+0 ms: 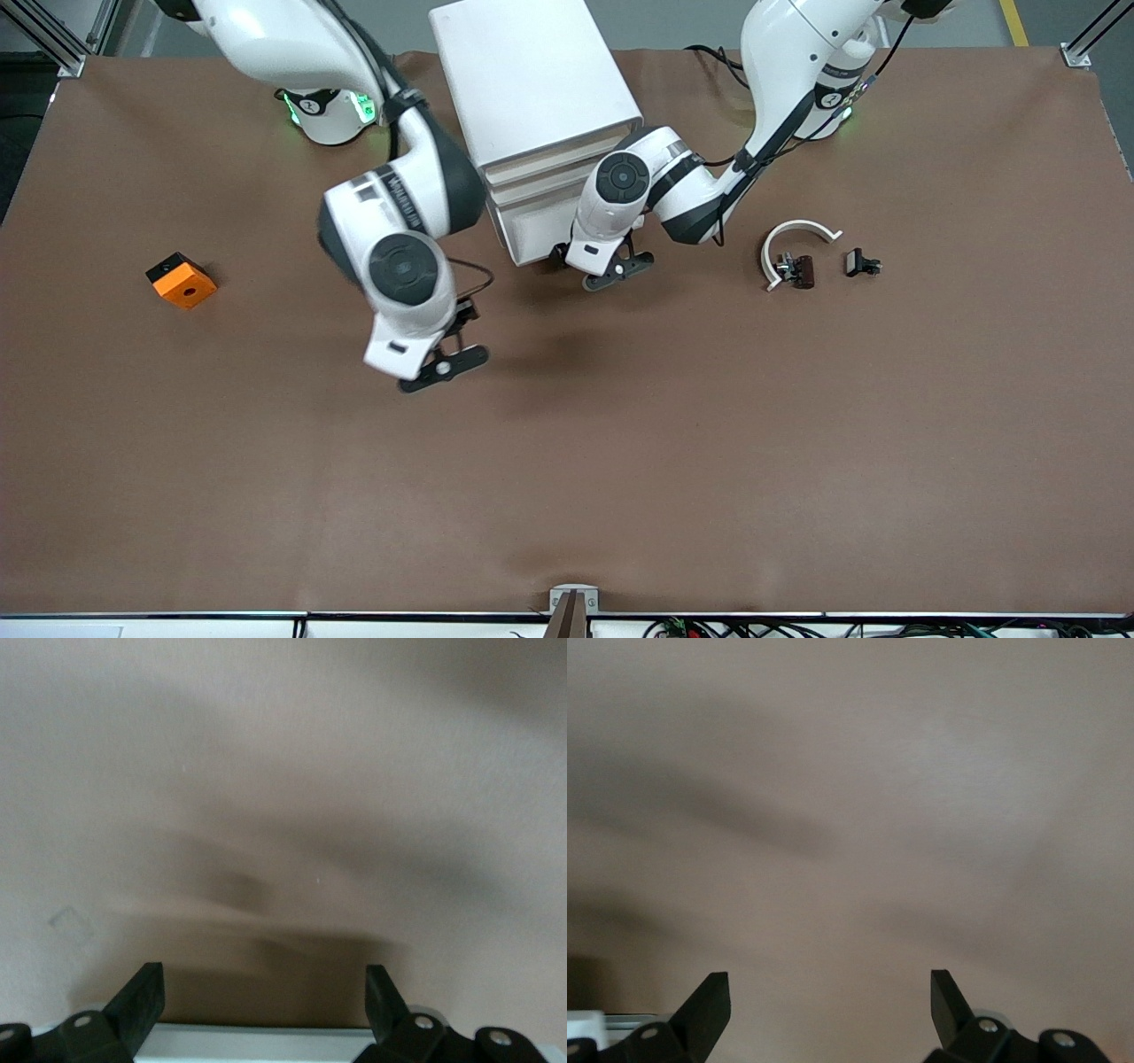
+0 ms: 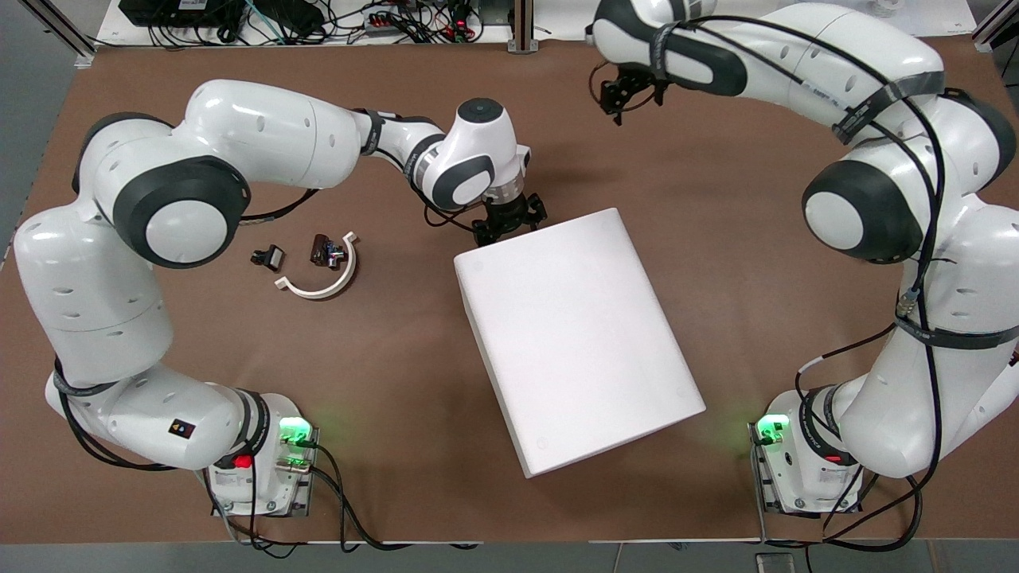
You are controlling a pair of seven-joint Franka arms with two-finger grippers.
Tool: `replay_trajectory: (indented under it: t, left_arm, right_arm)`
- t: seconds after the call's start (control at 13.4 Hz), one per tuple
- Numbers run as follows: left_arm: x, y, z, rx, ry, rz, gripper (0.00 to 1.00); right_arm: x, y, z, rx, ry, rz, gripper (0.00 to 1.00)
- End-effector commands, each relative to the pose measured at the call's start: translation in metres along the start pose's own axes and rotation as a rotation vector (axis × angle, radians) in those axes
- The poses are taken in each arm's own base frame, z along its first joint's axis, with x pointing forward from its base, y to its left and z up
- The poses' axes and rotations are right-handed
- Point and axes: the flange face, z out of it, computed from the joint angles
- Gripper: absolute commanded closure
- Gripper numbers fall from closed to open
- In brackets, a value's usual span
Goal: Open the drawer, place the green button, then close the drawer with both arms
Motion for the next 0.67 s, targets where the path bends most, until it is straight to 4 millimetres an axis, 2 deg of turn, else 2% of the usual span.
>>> replay_trajectory:
  t: [0.0, 0.07, 0.3, 0.45, 0.59]
  left_arm:
    - [-0.031, 0.007, 0.009, 0.014, -0.022, -0.022, 0.00]
    - [-0.040, 0.008, 0.011, 0.022, -0.025, -0.027, 0.00]
    - [-0.062, 0.010, 0.020, 0.034, -0.054, -0.005, 0.00]
    - [-0.077, 0.012, 0.027, 0.037, -0.092, -0.002, 0.00]
    - [-0.081, 0.013, 0.025, 0.036, -0.112, -0.020, 0.00]
  right_arm:
    - [-0.005, 0.066, -0.008, 0.028, 0.010, -0.033, 0.00]
    - [-0.009, 0.088, -0.009, 0.039, 0.010, -0.025, 0.00]
    - [-0.020, 0.138, -0.012, 0.054, 0.010, 0.038, 0.00]
    - [-0.027, 0.160, -0.014, 0.058, 0.007, 0.070, 0.00]
    - [-0.039, 0.191, -0.022, 0.068, 0.011, 0.120, 0.00]
